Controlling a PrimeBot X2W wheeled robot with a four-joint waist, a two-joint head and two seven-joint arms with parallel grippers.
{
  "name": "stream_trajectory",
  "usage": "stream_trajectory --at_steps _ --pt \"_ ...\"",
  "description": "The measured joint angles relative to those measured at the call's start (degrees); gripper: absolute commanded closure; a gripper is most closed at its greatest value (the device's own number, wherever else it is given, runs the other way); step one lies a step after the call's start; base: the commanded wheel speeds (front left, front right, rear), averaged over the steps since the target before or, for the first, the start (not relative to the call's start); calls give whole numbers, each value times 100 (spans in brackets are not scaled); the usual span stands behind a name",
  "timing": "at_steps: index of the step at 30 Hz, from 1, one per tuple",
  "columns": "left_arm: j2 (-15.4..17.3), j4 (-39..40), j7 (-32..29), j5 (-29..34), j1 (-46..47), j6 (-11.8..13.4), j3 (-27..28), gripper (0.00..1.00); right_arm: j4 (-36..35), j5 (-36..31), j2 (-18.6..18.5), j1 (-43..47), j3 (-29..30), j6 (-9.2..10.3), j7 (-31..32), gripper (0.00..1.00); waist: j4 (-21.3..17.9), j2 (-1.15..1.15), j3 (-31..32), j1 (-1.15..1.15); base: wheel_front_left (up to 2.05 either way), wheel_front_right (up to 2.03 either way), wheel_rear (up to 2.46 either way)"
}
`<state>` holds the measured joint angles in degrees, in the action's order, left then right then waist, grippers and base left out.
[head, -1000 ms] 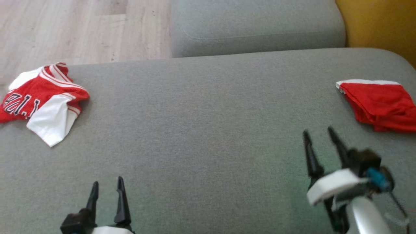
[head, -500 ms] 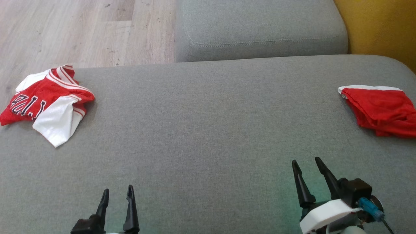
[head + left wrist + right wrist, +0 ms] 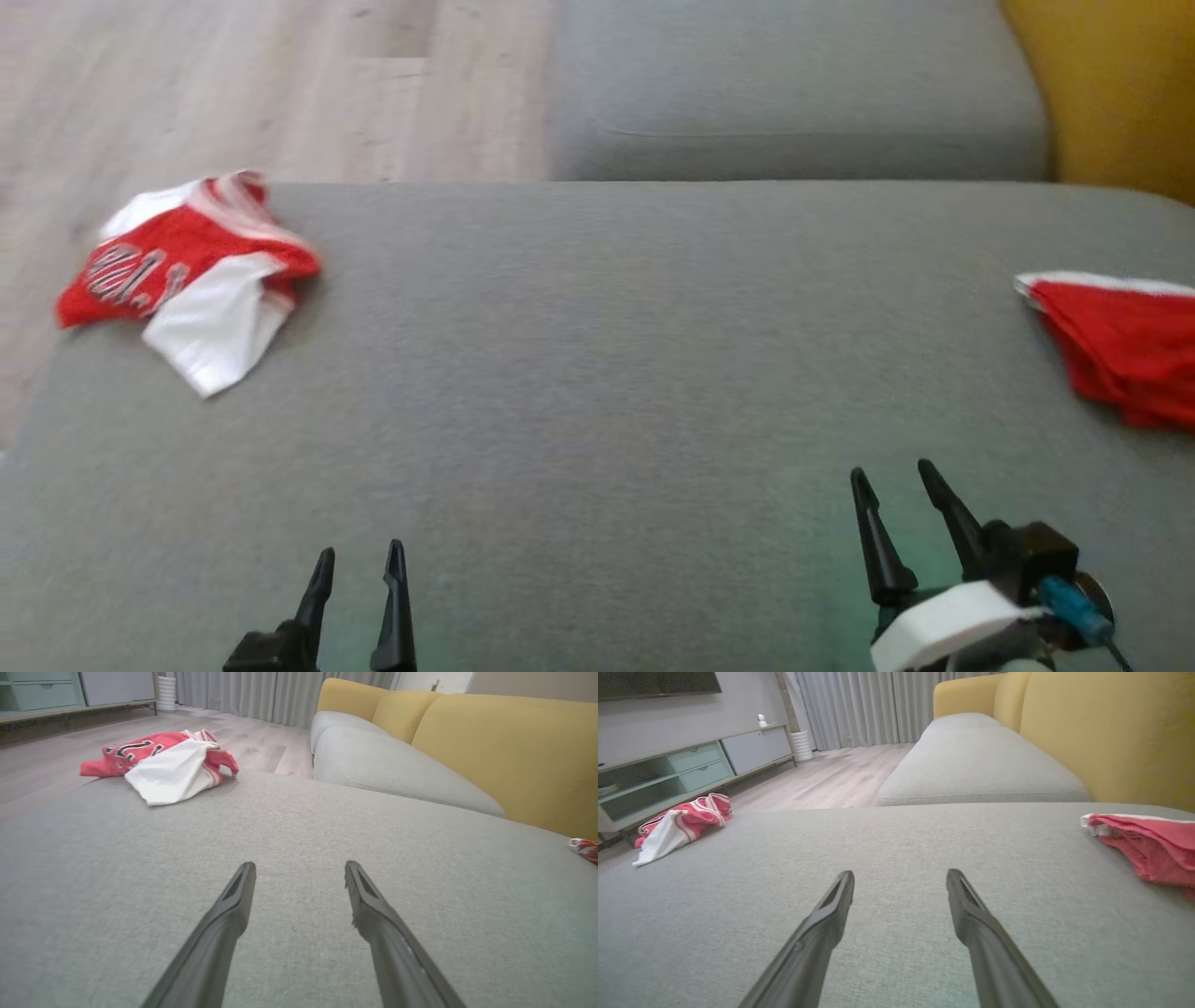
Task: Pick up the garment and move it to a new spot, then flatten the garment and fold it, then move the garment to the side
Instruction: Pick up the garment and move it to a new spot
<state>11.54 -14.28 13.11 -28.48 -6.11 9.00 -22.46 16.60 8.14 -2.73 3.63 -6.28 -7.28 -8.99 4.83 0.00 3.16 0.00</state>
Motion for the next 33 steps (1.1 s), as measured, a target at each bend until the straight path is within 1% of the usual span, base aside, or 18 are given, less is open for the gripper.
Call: stream_trajectory --at_steps 5,12,15,17,21,25,27,29,32,33 --pt "89 -37 -37 32 4 7 10 0 -14 66 3 153 -26 0 -37 0 568 0 72 0 0 0 0" --pt "286 151 -155 79 -8 66 24 0 57 256 11 176 -215 0 -120 0 1562 0 178 0 0 0 0" --pt "339 286 -169 75 -38 168 91 0 81 274 13 157 -336 0 -143 0 1935 0 196 -1 0 0 0" --pt "367 393 -147 73 -114 229 202 0 91 269 15 106 -435 0 -143 0 2116 0 174 0 0 0 0" --pt "403 491 -93 38 -268 311 278 0 124 244 15 -97 -481 0 -142 0 2281 0 70 0 0 0 0" --pt "432 654 -94 14 -274 363 370 0 119 245 15 -159 -494 0 -143 0 2326 0 18 0 0 0 0" --pt "515 791 -98 10 -274 383 443 0 93 243 16 -158 -438 0 -147 0 2337 0 3 0 0 0 0" --pt "675 954 -172 -56 -269 405 578 0 45 209 16 -154 -312 0 -164 0 2347 0 -11 1 0 0 0" --pt "1084 1291 -360 -70 -229 423 864 0 -101 91 15 -142 -145 0 -155 0 2338 0 -51 0 0 0 0" --pt "1228 1438 -416 -69 -175 464 990 0 -183 27 16 -142 -102 0 -137 0 2324 0 -92 -1 0 0 0"
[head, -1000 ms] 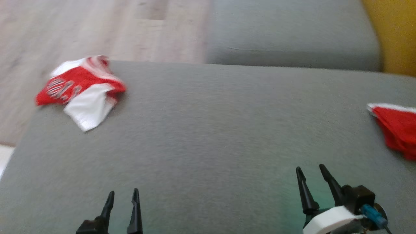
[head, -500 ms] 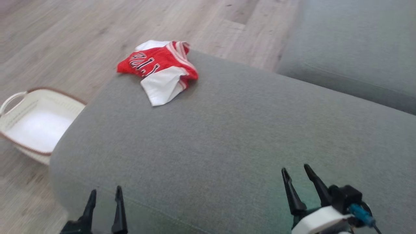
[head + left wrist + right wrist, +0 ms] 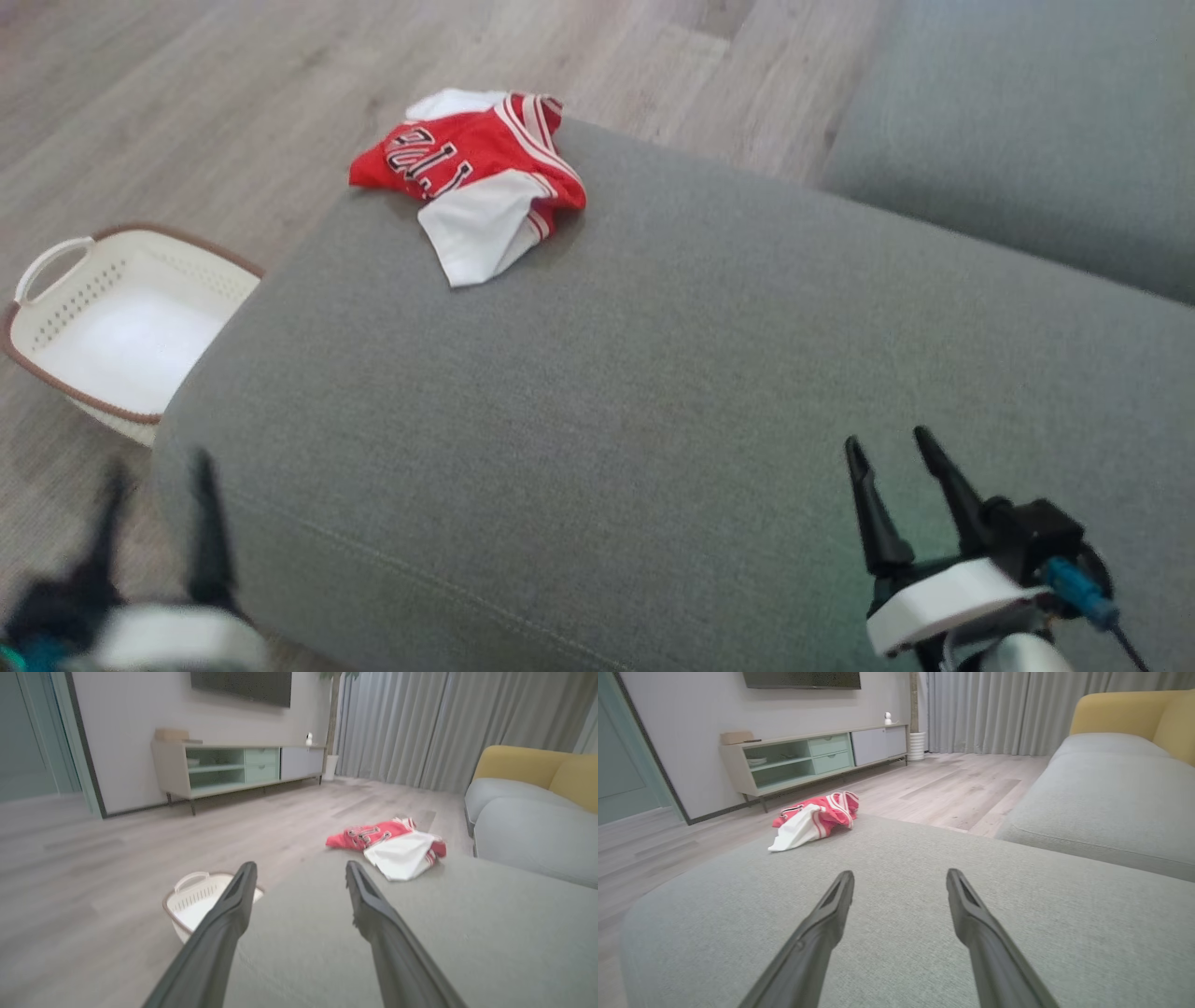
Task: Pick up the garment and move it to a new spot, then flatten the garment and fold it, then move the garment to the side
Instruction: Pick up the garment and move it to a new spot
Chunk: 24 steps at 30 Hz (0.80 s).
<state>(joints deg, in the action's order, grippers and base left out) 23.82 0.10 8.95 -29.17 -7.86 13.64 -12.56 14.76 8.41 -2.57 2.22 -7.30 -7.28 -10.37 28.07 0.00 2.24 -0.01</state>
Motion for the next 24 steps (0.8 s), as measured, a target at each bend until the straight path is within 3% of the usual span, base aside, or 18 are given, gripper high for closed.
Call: stream_trajectory --at_steps 5,11,16,18,21,24 --pt "747 552 -349 129 1169 -31 475 0 -454 -288 1 -47 212 0 129 0 -168 0 -383 1 0 0 0" --pt "1345 437 -848 116 3026 -472 669 0 -1005 -577 -1 -276 330 0 281 0 -477 0 -936 2 0 0 0" --pt "1474 -245 -1190 -14 4073 -816 549 0 -1411 -766 -2 -566 344 0 437 0 -736 0 -1326 2 0 0 0" --pt "1532 -650 -1366 -3 4565 -1157 271 0 -1618 -865 -7 -673 354 0 546 0 -874 0 -1536 2 0 0 0" --pt "1413 -1374 -1604 -24 5163 -1481 -80 0 -1825 -971 -10 -761 371 0 678 0 -1071 0 -1851 3 0 0 0" --pt "1080 -2091 -1753 -179 5572 -1679 -275 0 -1972 -1011 -11 -801 382 0 743 0 -1245 0 -2166 2 0 0 0"
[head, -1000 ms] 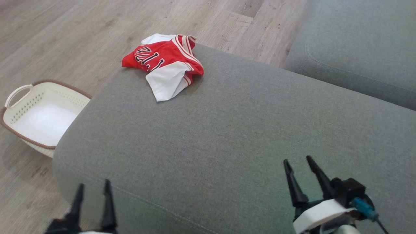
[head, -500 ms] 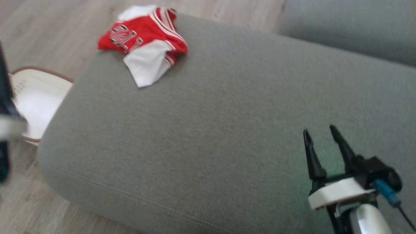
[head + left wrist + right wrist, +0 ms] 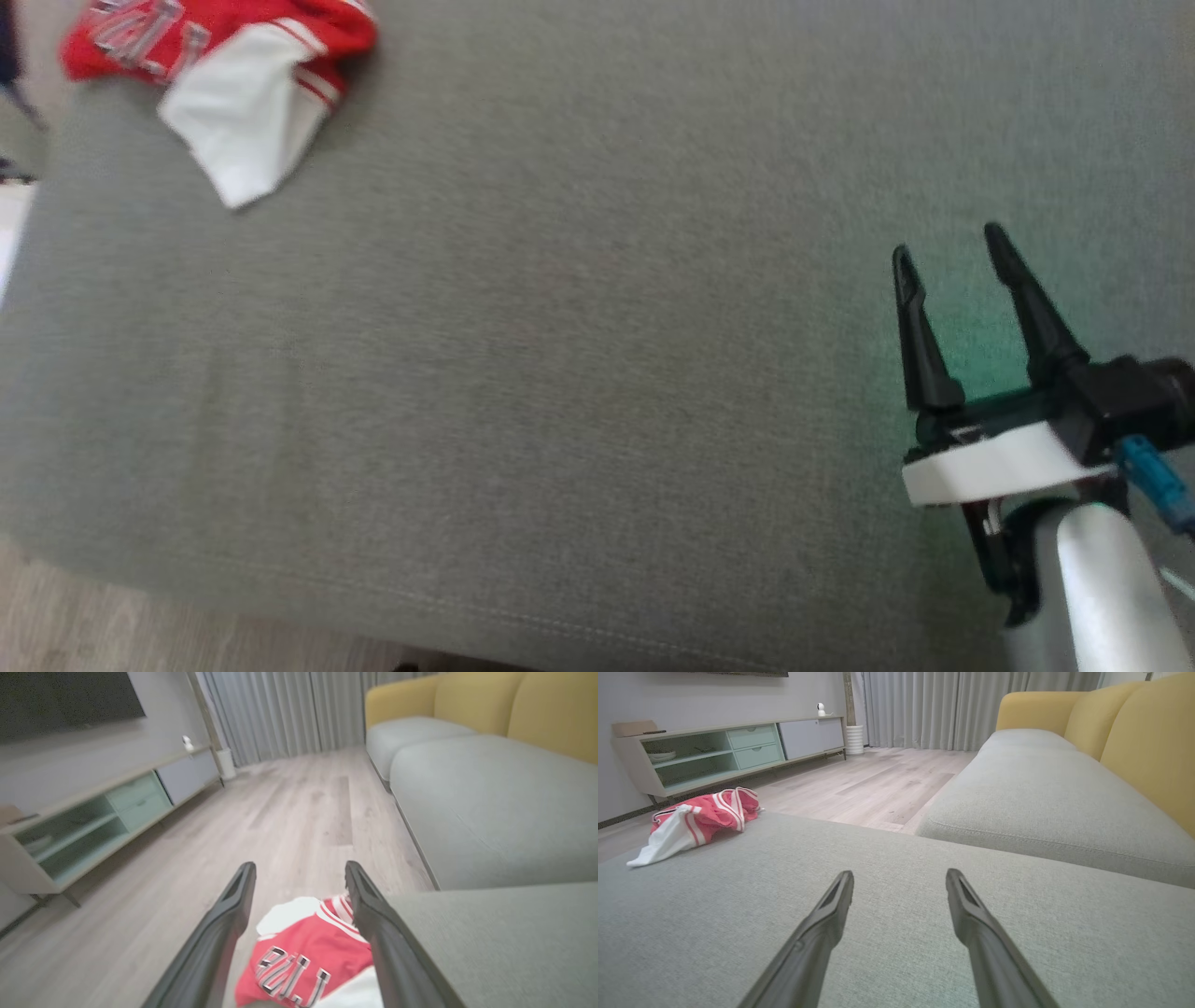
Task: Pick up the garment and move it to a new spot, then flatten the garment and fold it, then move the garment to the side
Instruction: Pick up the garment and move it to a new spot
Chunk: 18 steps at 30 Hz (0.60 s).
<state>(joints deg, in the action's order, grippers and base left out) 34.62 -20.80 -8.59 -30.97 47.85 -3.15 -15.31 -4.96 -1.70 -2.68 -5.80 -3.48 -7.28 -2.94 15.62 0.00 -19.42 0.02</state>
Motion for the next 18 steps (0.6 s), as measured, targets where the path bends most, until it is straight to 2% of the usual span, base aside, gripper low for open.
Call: stream_trajectory --at_steps 5,10,15,17,18 --pt "-487 -912 -265 -136 359 -274 -479 0 -197 -45 -2 -201 20 0 52 0 -245 0 -498 0 0 0 0" --pt "-673 -1556 -454 -178 498 -397 -887 0 -314 -92 -5 -304 54 0 82 0 -422 0 -904 0 0 0 0" --pt "-649 -2150 -356 42 761 -379 -1095 0 -424 -145 -7 -309 89 0 127 0 -538 0 -1189 -1 0 0 0" --pt "-665 -2508 -134 146 919 -235 -1101 0 -477 -194 -7 -313 108 0 130 0 -582 0 -1296 -1 0 0 0" --pt "-672 -2617 -66 166 957 -188 -1103 20 -485 -193 -7 -313 114 0 131 0 -591 0 -1316 -1 0 0 0"
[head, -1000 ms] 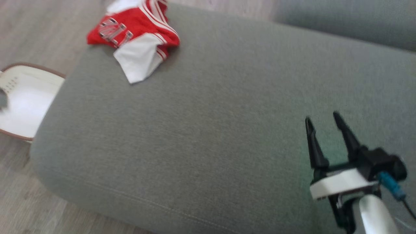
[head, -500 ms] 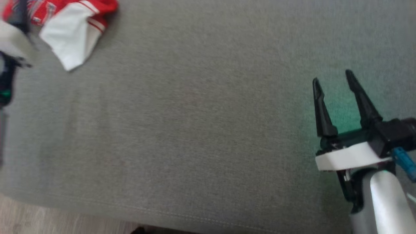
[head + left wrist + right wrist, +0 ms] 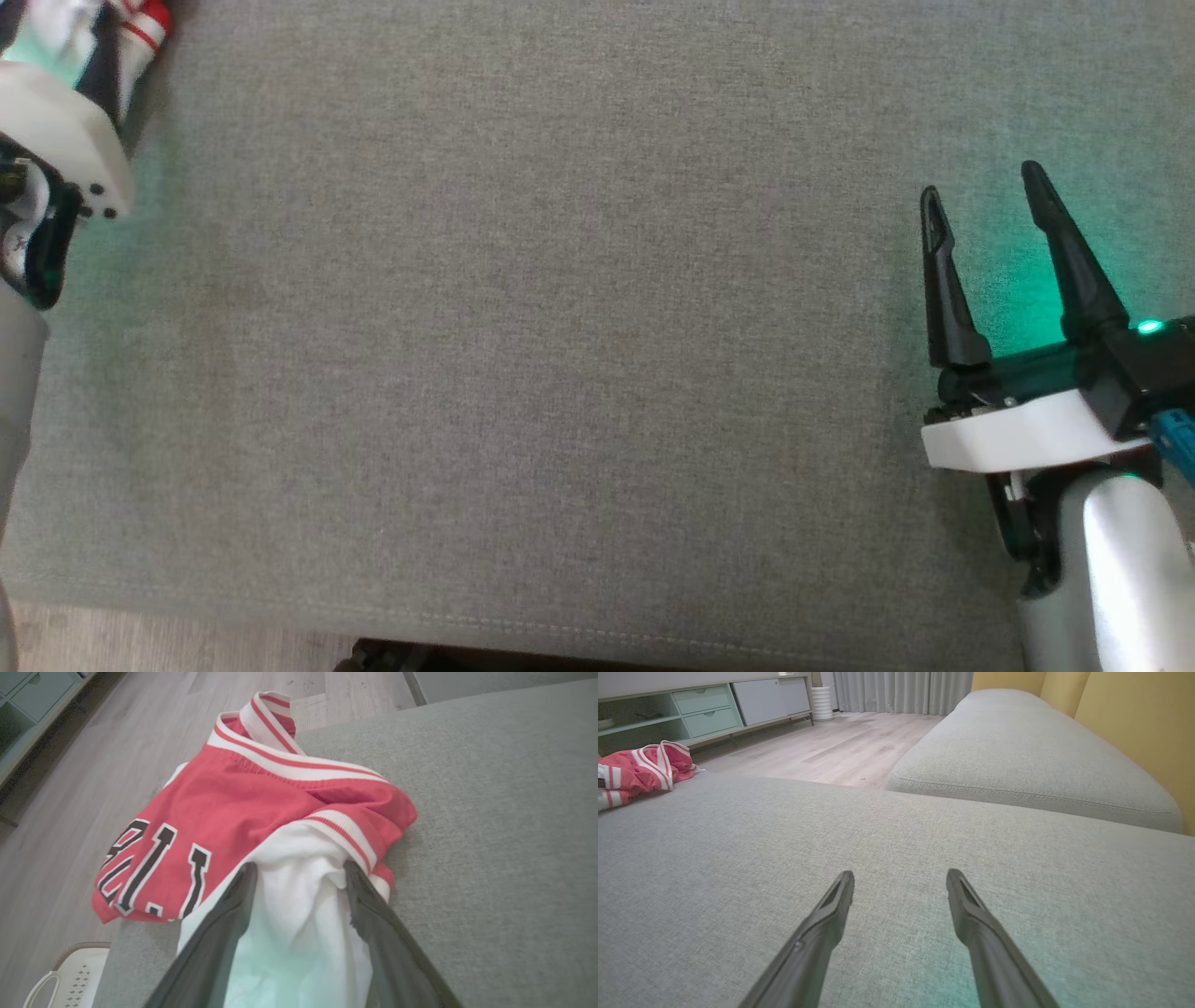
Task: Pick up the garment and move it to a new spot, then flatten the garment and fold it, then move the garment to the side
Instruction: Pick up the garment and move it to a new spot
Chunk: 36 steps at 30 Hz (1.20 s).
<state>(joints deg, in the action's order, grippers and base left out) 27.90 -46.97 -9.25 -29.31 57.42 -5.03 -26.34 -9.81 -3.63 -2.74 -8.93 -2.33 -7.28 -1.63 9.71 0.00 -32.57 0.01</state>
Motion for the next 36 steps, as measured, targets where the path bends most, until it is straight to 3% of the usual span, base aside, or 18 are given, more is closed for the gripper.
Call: stream_trajectory --at_steps 1,2,3,13,21,27,36 --pt "-10 -96 103 27 31 54 2 61 -11 0 0 0 15 0 15 0 -4 0 -15 0 0 0 0" --pt "-29 -183 225 44 62 119 15 90 -24 0 0 0 34 0 15 0 -2 0 -23 -1 0 0 0" --pt "-47 -278 333 58 107 152 16 100 -34 0 0 -1 45 0 15 0 2 0 -24 -1 0 0 0" --pt "-99 -820 1015 221 409 136 -27 100 261 153 0 -53 -86 0 -98 0 -14 0 395 -1 0 0 0" --pt "250 -837 1090 472 665 -27 -310 100 781 542 0 -47 -86 0 -431 0 -199 0 1166 -2 0 0 0" --pt "396 -466 989 656 867 -159 -638 100 1239 883 3 202 -138 0 -710 0 -385 1 1830 -3 0 0 0" --pt "332 501 717 632 1222 -254 -1126 100 1653 1182 5 417 -200 0 -980 0 -790 1 2550 -3 0 0 0"
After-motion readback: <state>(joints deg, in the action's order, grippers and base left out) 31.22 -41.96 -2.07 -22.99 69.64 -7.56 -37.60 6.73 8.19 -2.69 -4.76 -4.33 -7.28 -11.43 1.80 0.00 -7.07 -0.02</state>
